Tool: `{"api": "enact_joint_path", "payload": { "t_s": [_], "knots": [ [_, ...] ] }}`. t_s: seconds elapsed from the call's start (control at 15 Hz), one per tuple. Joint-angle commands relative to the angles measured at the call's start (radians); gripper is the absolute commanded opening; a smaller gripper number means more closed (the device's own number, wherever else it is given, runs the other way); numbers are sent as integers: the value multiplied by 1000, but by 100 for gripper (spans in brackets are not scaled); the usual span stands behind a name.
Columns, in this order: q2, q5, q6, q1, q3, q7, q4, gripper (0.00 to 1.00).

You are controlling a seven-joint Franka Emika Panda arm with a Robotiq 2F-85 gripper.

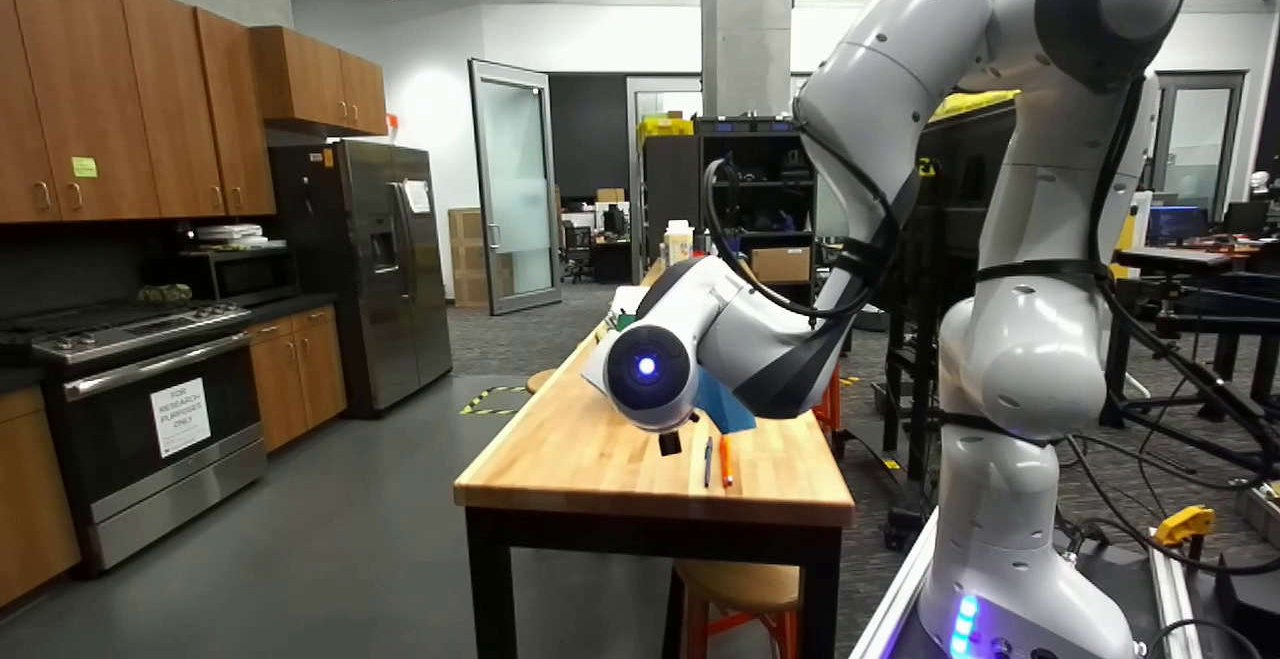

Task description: Remove the green pencil from the stationary basket and put it on the table

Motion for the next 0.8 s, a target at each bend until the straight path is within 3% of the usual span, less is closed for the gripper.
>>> {"api": "enact_joint_path", "payload": {
  "t_s": [0.0, 0.73],
  "knots": [
    [21, -11, -18, 24, 3, 54, -13, 2],
    [82, -39, 12, 30, -6, 117, -41, 2]
  ]
}}
